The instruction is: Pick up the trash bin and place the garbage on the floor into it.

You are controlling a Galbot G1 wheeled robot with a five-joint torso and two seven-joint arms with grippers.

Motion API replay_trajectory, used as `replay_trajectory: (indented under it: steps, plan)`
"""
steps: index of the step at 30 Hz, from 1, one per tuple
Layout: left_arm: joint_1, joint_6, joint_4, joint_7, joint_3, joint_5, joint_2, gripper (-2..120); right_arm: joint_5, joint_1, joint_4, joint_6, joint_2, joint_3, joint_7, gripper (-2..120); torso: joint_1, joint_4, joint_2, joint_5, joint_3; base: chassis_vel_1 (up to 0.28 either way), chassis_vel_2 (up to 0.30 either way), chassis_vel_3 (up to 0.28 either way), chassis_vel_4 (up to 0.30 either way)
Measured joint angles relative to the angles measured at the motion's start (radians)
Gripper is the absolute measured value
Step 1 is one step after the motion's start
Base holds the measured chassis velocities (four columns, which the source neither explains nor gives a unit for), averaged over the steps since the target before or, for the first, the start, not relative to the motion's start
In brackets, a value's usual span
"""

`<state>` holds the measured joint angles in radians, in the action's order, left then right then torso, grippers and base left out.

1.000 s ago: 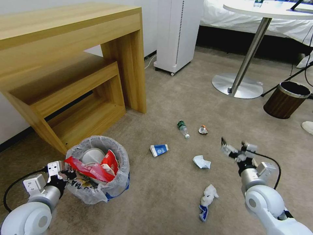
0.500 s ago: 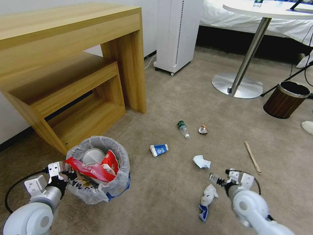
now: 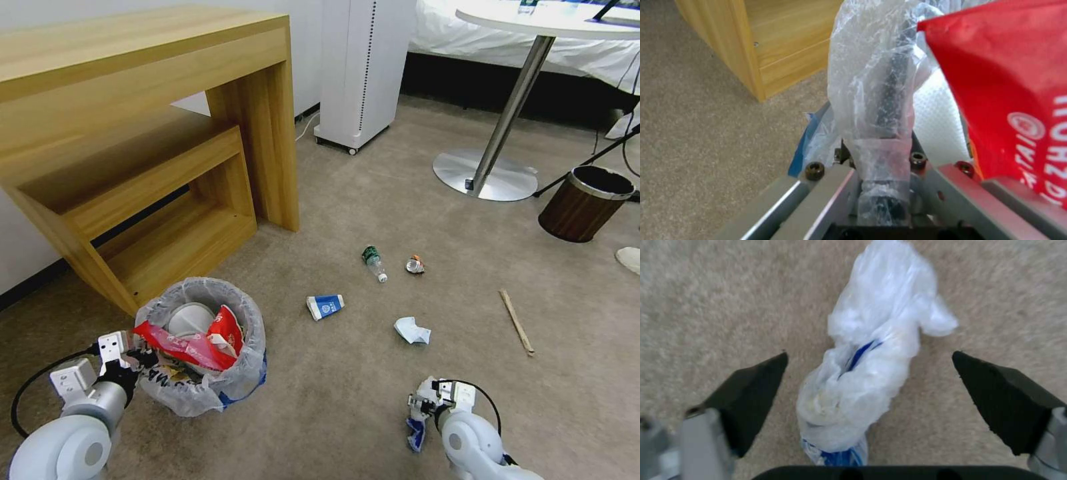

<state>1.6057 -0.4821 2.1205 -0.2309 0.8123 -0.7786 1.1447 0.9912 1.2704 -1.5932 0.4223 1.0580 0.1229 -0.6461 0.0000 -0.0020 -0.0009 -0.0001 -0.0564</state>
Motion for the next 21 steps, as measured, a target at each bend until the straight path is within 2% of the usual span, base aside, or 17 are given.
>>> replay_trajectory:
  steps: [5, 8, 9, 12, 13, 15, 18, 20, 21]
  plan:
    - [0.000, 0.000, 0.002, 0.000, 0.000, 0.000, 0.000, 1, -0.034, -0.011, 0.041, -0.021, 0.023, -0.016, 0.020, 86, 0.000, 0.0000, 0.000, -0.0001, 0.000, 0.000, 0.000, 0.000, 0.000]
    - [0.000, 0.000, 0.002, 0.000, 0.000, -0.001, -0.001, 1, -0.057, -0.013, 0.061, -0.036, 0.040, -0.022, 0.033, 72, 0.000, 0.0000, 0.000, -0.0001, 0.000, 0.000, 0.000, 0.000, 0.000]
    - [0.000, 0.000, 0.002, 0.000, 0.000, -0.001, -0.001, 1, -0.057, -0.013, 0.061, -0.036, 0.040, -0.022, 0.033, 72, 0.000, 0.0000, 0.000, -0.0001, 0.000, 0.000, 0.000, 0.000, 0.000]
    - [0.000, 0.000, 0.002, 0.000, 0.000, -0.002, -0.002, 1, -0.084, -0.011, 0.080, -0.057, 0.046, -0.027, 0.044, 58, 0.000, 0.0000, 0.000, 0.0001, 0.000, 0.000, 0.000, 0.000, 0.000]
    - [0.000, 0.000, 0.002, 0.000, 0.000, -0.002, -0.002, 1, -0.084, -0.011, 0.080, -0.057, 0.046, -0.027, 0.044, 58, 0.000, 0.0000, 0.000, 0.0001, 0.000, 0.000, 0.000, 0.000, 0.000]
    - [0.000, 0.000, 0.000, 0.000, 0.000, -0.002, -0.002, 1, -0.097, -0.006, 0.081, -0.066, 0.046, -0.027, 0.050, 47, 0.000, 0.0000, 0.000, 0.0000, 0.000, 0.000, 0.000, 0.000, 0.000]
    - [0.000, 0.002, -0.003, 0.000, 0.000, -0.001, -0.002, 1, -0.102, 0.001, 0.074, -0.069, 0.042, -0.024, 0.055, 41, 0.000, 0.0000, 0.000, 0.0001, 0.000, 0.000, 0.000, 0.000, 0.000]
    - [0.000, 0.004, -0.005, 0.001, -0.002, -0.001, 0.001, 1, -0.117, 0.013, 0.061, -0.083, 0.032, -0.018, 0.067, 30, 0.000, 0.0000, 0.000, 0.0001, 0.000, 0.000, 0.000, 0.000, 0.000]
    - [0.000, 0.004, -0.005, 0.001, -0.002, -0.001, 0.001, 1, -0.117, 0.013, 0.061, -0.083, 0.032, -0.018, 0.067, 30, 0.000, 0.0000, 0.000, 0.0001, 0.000, 0.000, 0.000, 0.000, 0.000]
